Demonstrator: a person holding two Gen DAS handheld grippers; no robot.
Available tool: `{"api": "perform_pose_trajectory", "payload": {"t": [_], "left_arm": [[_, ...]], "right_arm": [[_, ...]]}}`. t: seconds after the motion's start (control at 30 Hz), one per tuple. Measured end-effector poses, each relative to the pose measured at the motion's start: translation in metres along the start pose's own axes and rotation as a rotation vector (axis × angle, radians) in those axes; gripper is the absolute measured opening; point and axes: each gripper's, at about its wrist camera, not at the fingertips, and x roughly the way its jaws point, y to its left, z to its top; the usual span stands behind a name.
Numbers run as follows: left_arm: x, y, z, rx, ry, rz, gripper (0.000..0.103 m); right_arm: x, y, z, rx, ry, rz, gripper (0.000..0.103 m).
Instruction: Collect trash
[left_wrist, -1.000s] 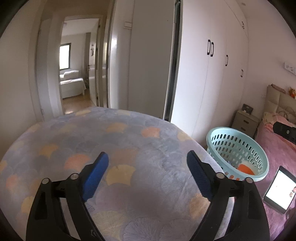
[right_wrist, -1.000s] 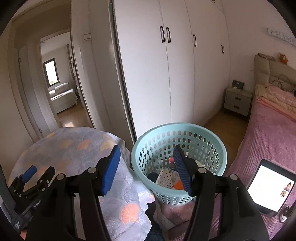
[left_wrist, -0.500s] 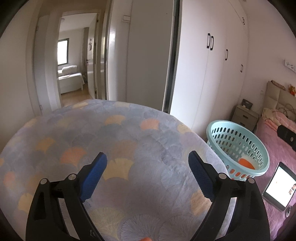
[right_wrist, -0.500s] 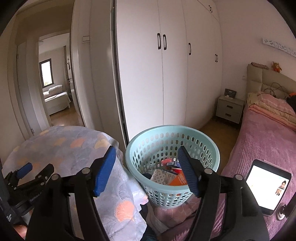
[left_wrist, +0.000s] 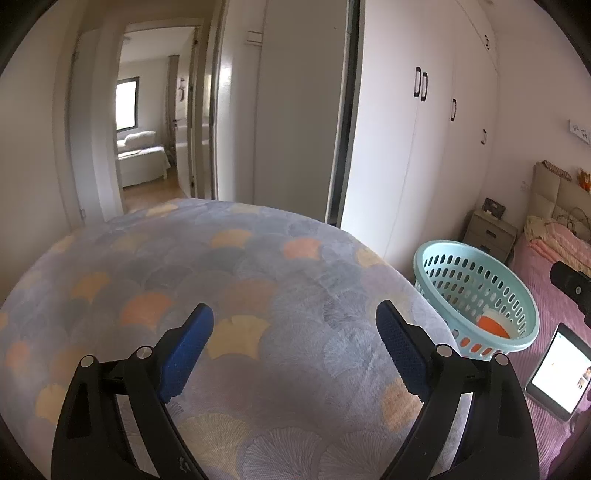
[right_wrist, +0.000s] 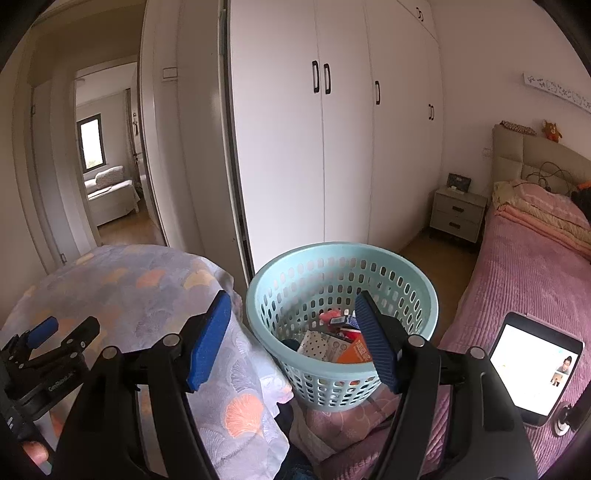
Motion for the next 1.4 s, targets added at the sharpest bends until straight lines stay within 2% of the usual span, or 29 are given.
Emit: {"api": "perform_pose_trajectory", "payload": {"t": [1.4], "left_arm": [[0.0037,0.0016,0.0007,-0.004,0.020,-0.012,0.087]], "right_arm": [[0.0044,-0.0011,-0.0047,0.004,0.024,0.013,0.066]]}}
